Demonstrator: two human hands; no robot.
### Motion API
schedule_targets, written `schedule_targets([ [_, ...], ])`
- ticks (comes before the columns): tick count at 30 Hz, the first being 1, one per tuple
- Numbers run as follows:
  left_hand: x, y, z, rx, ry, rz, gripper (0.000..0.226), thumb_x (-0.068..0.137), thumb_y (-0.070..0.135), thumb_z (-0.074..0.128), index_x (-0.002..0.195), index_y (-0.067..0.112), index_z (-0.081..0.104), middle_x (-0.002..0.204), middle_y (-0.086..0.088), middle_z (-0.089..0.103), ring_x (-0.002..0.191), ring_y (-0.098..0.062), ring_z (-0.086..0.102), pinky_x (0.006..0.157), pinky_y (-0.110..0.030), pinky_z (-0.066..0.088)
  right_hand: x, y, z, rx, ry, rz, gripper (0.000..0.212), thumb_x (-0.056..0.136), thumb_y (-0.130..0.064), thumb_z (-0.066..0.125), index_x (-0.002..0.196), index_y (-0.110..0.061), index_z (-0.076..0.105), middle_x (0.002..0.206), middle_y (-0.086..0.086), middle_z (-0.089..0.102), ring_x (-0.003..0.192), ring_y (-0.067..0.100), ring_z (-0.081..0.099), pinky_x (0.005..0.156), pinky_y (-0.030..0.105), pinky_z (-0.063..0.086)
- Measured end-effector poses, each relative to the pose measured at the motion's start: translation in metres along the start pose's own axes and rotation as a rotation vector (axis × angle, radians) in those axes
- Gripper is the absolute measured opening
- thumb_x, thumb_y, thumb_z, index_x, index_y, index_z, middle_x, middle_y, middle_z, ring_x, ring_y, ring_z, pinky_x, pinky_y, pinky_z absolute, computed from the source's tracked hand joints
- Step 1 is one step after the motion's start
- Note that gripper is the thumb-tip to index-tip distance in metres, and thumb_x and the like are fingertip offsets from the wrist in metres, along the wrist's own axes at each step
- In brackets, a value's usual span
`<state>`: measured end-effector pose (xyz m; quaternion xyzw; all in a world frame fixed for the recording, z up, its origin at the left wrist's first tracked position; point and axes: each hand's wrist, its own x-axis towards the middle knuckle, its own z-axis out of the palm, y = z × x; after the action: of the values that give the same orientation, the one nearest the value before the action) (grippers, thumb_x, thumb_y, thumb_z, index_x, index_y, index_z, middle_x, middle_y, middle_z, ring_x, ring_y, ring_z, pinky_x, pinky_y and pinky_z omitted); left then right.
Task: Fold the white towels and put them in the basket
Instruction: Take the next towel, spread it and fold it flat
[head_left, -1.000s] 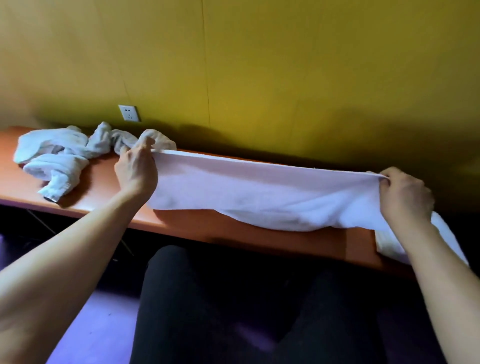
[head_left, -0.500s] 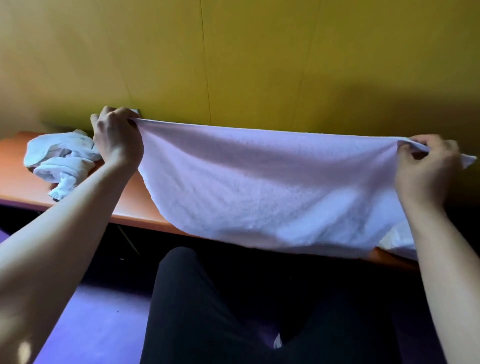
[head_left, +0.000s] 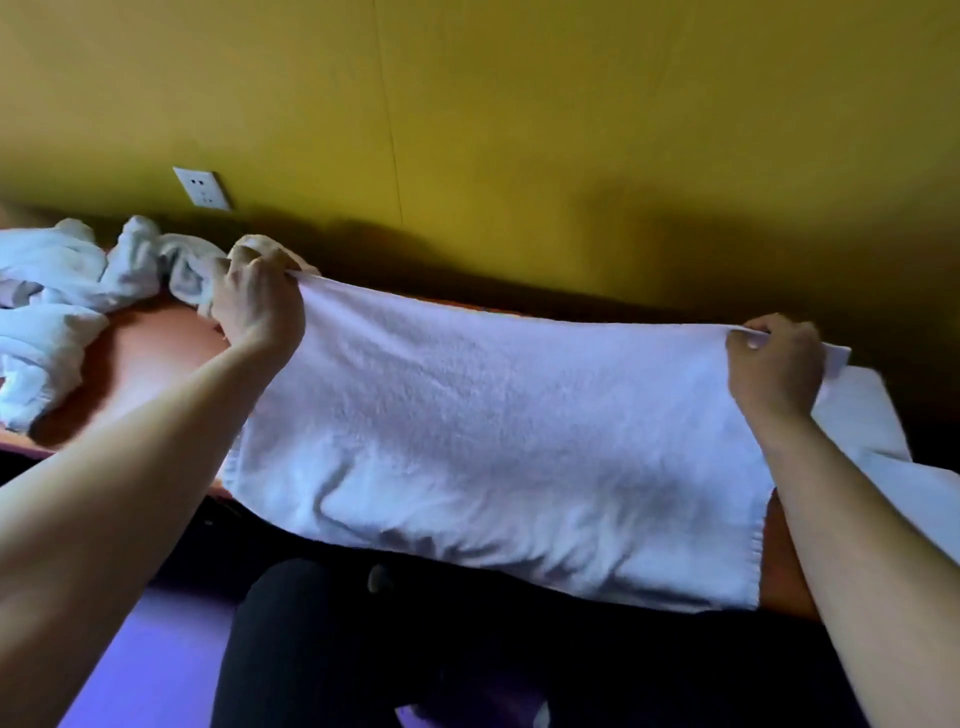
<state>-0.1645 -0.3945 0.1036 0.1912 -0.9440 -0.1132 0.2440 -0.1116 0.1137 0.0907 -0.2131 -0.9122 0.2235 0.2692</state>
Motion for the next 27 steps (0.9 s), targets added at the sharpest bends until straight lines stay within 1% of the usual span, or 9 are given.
schedule_targets([
  [5,0.011,0.005,0.07,0.042,-0.077,0.093,0.034,0.094,0.004,0.043,0.114,0.011,0.07,0.113,-0.028,0.06,0.11,-0.046,0.048,0.09,-0.054,0.041,0.032,0.02,0.072,-0.084,-0.097,-0.01,0.021,0.092,-0.016,0.061,0.105,-0.004,0.071,0.109,0.029,0.062,0.101,0.047,0.057,0.085,0.045,0.047],
  [10,0.021,0.011,0.124,0.066,-0.191,0.071,0.028,0.096,0.0,0.043,0.123,0.002,0.05,0.12,-0.027,0.059,0.115,-0.044,0.045,0.081,-0.055,0.042,0.05,0.048,0.122,-0.12,-0.146,-0.017,0.016,0.09,-0.012,0.063,0.101,-0.003,0.071,0.103,0.03,0.059,0.095,0.048,0.057,0.081,0.045,0.047],
  [15,0.038,0.025,0.161,0.072,-0.223,0.089,0.019,0.096,-0.001,0.044,0.113,-0.001,0.052,0.118,-0.031,0.056,0.117,-0.046,0.044,0.085,-0.056,0.039,0.056,0.069,0.158,-0.145,-0.177,-0.047,0.018,0.092,-0.012,0.065,0.104,0.0,0.071,0.104,0.03,0.061,0.095,0.047,0.059,0.079,0.042,0.048],
  [18,0.054,0.038,0.181,0.021,-0.22,0.041,0.021,0.097,0.002,0.045,0.117,0.004,0.052,0.122,-0.027,0.054,0.12,-0.045,0.043,0.086,-0.056,0.04,0.068,0.074,0.173,-0.123,-0.161,-0.046,0.017,0.091,-0.011,0.066,0.103,-0.001,0.071,0.103,0.029,0.061,0.095,0.046,0.06,0.08,0.042,0.048],
  [19,0.059,0.042,0.186,0.002,-0.235,0.034,0.024,0.098,0.005,0.048,0.123,0.005,0.051,0.128,-0.026,0.05,0.123,-0.045,0.041,0.089,-0.058,0.041,0.074,0.076,0.177,-0.103,-0.168,-0.047,0.017,0.09,-0.01,0.066,0.105,-0.003,0.071,0.106,0.028,0.061,0.096,0.045,0.061,0.081,0.041,0.048],
  [21,0.063,0.049,0.196,0.0,-0.328,0.032,0.049,0.097,0.015,0.06,0.141,0.012,0.04,0.15,-0.023,0.032,0.137,-0.045,0.031,0.1,-0.06,0.041,0.082,0.079,0.185,-0.055,-0.233,-0.01,0.03,0.089,-0.013,0.068,0.118,-0.007,0.066,0.123,0.025,0.056,0.101,0.042,0.062,0.088,0.042,0.048],
  [23,0.058,0.051,0.2,0.08,-0.408,0.015,0.074,0.093,0.02,0.068,0.153,0.023,0.025,0.163,-0.017,0.012,0.146,-0.044,0.019,0.108,-0.061,0.035,0.079,0.084,0.19,-0.065,-0.344,0.037,0.054,0.088,-0.02,0.071,0.139,-0.015,0.052,0.15,0.019,0.037,0.119,0.038,0.056,0.097,0.043,0.046],
  [25,0.044,0.052,0.201,0.141,-0.365,0.034,0.078,0.09,0.02,0.072,0.153,0.024,0.026,0.159,-0.018,0.018,0.14,-0.047,0.026,0.107,-0.06,0.033,0.065,0.092,0.191,-0.075,-0.372,-0.008,0.067,0.088,-0.021,0.072,0.148,-0.018,0.042,0.16,0.016,0.023,0.132,0.038,0.047,0.1,0.046,0.045],
  [27,0.017,0.053,0.198,0.127,-0.291,0.153,0.065,0.088,0.018,0.073,0.144,0.016,0.04,0.144,-0.023,0.036,0.125,-0.047,0.039,0.099,-0.057,0.036,0.049,0.1,0.19,-0.069,-0.307,-0.147,0.066,0.087,-0.016,0.07,0.147,-0.013,0.042,0.157,0.021,0.028,0.135,0.042,0.042,0.099,0.051,0.046],
])
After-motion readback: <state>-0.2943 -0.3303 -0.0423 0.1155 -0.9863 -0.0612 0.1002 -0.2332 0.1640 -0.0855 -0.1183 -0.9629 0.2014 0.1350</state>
